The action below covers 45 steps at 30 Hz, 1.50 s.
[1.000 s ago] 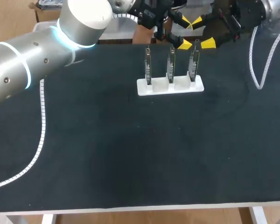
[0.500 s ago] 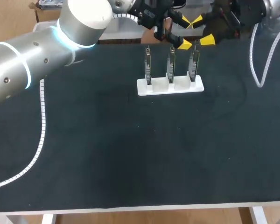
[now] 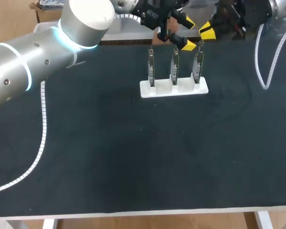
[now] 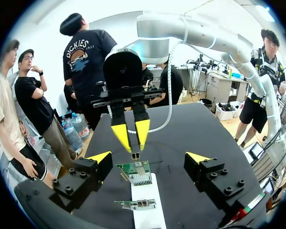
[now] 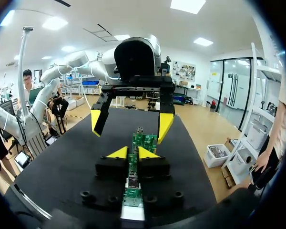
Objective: Pick up the optical module with the left hand, and insert it into the network port with the right hand.
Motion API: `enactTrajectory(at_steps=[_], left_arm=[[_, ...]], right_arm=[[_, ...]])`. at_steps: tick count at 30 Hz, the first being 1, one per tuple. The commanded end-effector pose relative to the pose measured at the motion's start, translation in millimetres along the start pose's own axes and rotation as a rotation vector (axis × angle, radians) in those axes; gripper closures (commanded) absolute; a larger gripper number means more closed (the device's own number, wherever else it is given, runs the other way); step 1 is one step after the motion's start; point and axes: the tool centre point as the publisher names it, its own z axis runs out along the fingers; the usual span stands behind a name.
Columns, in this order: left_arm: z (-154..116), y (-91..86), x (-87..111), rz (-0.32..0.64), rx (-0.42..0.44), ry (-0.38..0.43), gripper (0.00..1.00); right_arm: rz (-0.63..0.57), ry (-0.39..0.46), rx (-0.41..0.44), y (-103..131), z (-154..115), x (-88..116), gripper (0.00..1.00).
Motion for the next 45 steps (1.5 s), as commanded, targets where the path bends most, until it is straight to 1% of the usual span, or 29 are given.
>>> enactTrajectory(at_steps=[1,5,9,29,36,45], left_arm=[[0.3,2.4,-0.5,0.002,0.005,0.003,0.00],[0.3,2.4,-0.5,0.002,0.005,0.003,0.00],[0.3,2.4,-0.5,0.002,0.005,0.003,0.00],[0.3,2.4,-0.5,0.002,0.005,0.003,0.00],[0.3,2.4,-0.5,0.002,0.005,0.003,0.00],[0.3,2.4,-0.5,0.002,0.005,0.003,0.00]], right_arm=[[0.001,-0.002,-0.156,-7.8,-2.2,0.7,1.00],[0.001,-0.002,-0.156,-7.8,-2.2,0.7,1.00],[0.011,-0.014,-0.155,-7.9,-2.6,4.7,1.00],[0.055,-0.010,-0.170,-7.1,4.4,19.8,1.00],[0.062,-0.017,-0.166,-7.2,3.2,24.2,1.00],[0.077,-0.033,-0.173,-6.9,5.1,34.3,1.00]])
